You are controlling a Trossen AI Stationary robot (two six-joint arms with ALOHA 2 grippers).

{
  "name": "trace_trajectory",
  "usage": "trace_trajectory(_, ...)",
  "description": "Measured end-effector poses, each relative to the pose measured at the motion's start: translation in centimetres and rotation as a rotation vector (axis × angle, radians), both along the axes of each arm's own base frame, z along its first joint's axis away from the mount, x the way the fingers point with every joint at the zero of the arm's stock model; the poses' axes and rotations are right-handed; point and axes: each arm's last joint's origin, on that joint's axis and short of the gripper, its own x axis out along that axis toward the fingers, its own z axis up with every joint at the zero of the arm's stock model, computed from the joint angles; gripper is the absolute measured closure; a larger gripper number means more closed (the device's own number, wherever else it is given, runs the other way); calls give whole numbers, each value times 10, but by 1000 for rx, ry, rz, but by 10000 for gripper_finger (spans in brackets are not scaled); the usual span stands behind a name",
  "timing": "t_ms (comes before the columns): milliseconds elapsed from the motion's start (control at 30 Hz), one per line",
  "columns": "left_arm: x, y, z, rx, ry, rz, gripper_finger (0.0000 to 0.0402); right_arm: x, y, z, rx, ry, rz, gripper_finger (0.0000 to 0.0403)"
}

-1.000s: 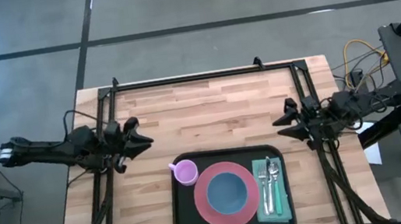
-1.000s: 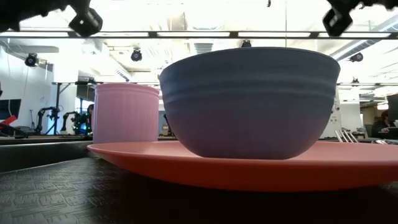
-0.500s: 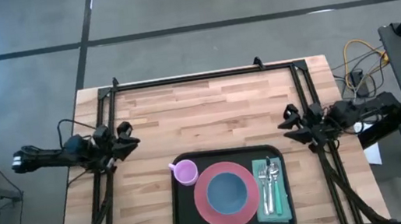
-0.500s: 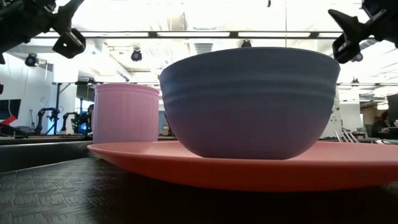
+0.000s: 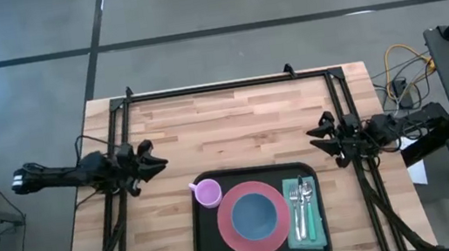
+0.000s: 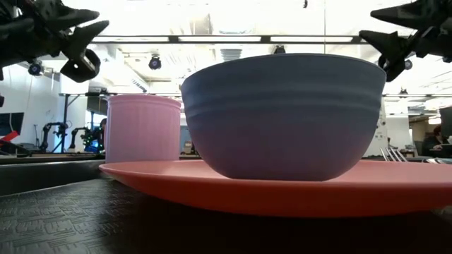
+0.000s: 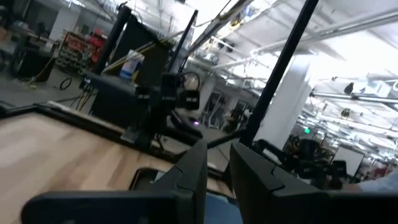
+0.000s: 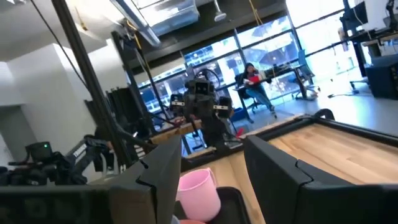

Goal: Set up tray
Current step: Return to Home Position

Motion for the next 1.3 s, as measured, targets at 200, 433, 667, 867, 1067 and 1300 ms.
trace_trajectory(200,4,0,-6,5,70,0,350,0,0,0,0,2,1,235)
trace_trajectory(433,5,-1,-9,8,101,-4,350,0,0,0,0,4,1,237)
trace_trajectory(667,-2,4,-5,3,45,33,350,-3,-1,1,7,-18,2,236)
trace_trajectory(867,-9,7,2,-1,-38,61,350,-3,-1,1,5,-15,2,234)
trace_trajectory(1067,-14,14,6,0,-95,138,350,-2,-1,0,4,-7,2,240)
trace_trajectory(1300,-16,25,6,6,-96,254,350,1,-5,-19,-42,198,-44,238)
